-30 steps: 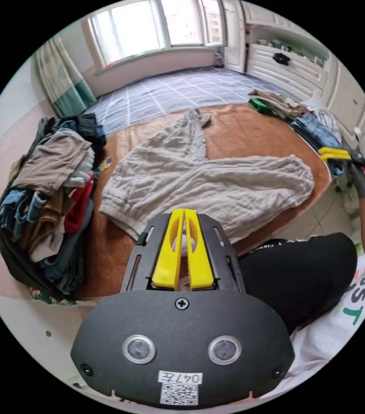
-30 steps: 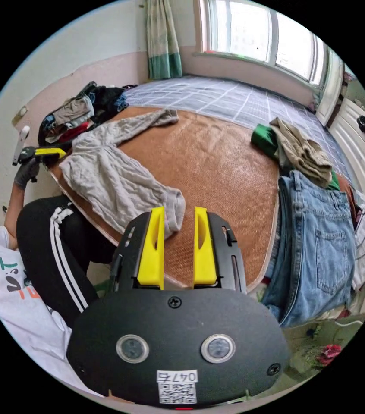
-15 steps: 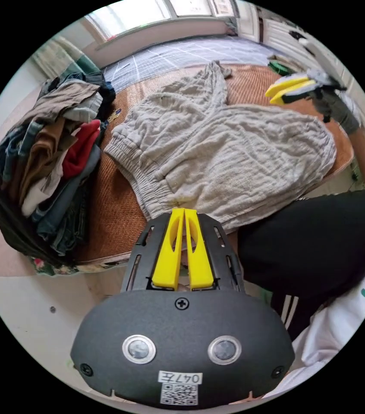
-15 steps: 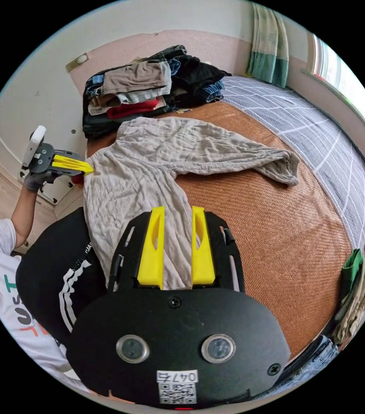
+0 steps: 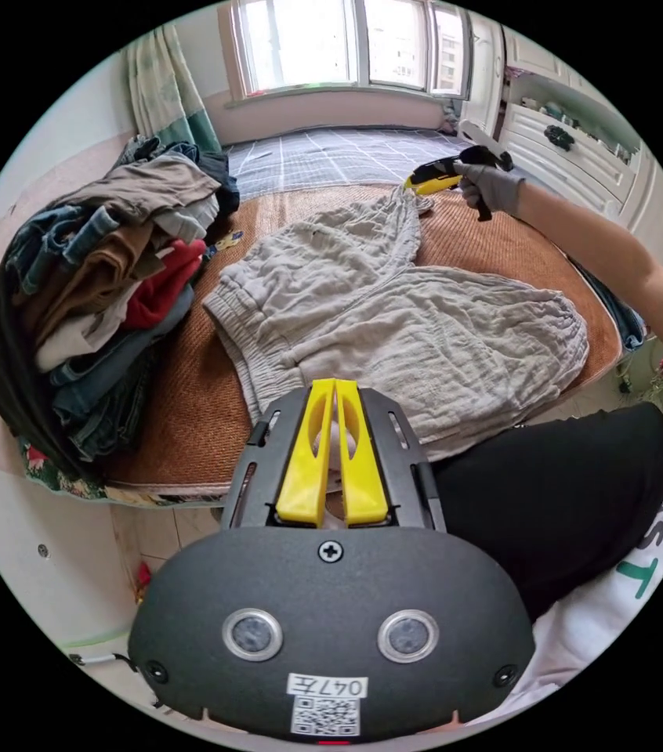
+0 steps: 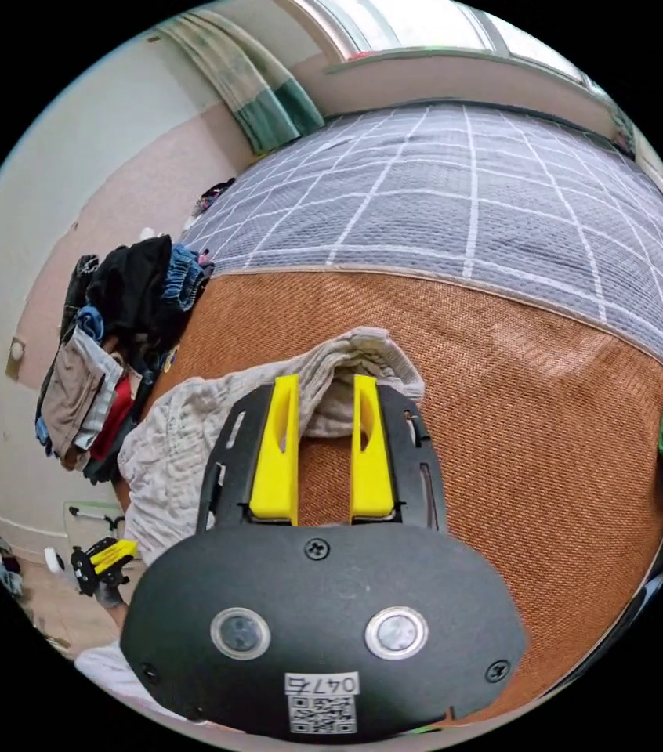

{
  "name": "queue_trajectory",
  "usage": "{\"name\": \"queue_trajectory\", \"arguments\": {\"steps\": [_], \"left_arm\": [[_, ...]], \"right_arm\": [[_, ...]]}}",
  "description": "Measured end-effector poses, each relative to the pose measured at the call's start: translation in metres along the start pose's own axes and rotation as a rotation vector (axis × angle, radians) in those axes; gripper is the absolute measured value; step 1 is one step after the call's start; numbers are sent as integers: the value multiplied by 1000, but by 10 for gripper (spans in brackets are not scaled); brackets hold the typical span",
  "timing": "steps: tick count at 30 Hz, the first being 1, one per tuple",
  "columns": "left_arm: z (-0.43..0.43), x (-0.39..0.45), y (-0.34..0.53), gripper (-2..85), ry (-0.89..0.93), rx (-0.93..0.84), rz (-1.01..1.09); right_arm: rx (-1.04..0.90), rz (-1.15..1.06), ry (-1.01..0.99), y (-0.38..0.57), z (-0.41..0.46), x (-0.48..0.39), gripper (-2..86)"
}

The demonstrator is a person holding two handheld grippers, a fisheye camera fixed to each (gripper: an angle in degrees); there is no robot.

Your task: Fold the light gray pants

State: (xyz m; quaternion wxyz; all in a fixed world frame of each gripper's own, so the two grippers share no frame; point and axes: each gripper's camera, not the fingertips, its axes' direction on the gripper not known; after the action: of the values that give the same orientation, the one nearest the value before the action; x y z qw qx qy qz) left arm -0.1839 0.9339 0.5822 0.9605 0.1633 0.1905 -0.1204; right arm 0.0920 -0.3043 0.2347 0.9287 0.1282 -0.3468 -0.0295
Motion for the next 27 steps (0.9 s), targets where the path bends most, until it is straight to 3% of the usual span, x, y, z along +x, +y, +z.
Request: {"name": "queue_trajectory", "arguments": {"steps": [2, 5, 8, 12, 14, 18, 22, 27], "left_arm": [[8, -11, -1, -7, 3, -22, -16], [15, -22, -2, -7, -1, -51, -19], [13, -25, -5, -7, 7, -42, -30], [9, -14, -17, -8, -15, -42, -19], [0, -4, -29, -8, -27, -38, -12], [-31, 18, -55, -8, -38, -3, 22], [-55, 41, -98, -8, -119, -2, 90], [-45, 39, -189, -7, -190, -21, 132]], "right_arm": [[-37, -37, -72, -10, 5, -6, -1], [198, -264, -158, 1, -51, -39, -8], [300, -431, -264, 30, -109, -46, -9], [180, -369, -47, 70, -127, -19, -8], [28, -279, 93, 97, -104, 12, 1], [-105, -132, 186, 138, -69, 70, 44], [-9, -4, 73, 171, -82, 112, 40], [34, -67, 41, 159, -90, 94, 24]]}}
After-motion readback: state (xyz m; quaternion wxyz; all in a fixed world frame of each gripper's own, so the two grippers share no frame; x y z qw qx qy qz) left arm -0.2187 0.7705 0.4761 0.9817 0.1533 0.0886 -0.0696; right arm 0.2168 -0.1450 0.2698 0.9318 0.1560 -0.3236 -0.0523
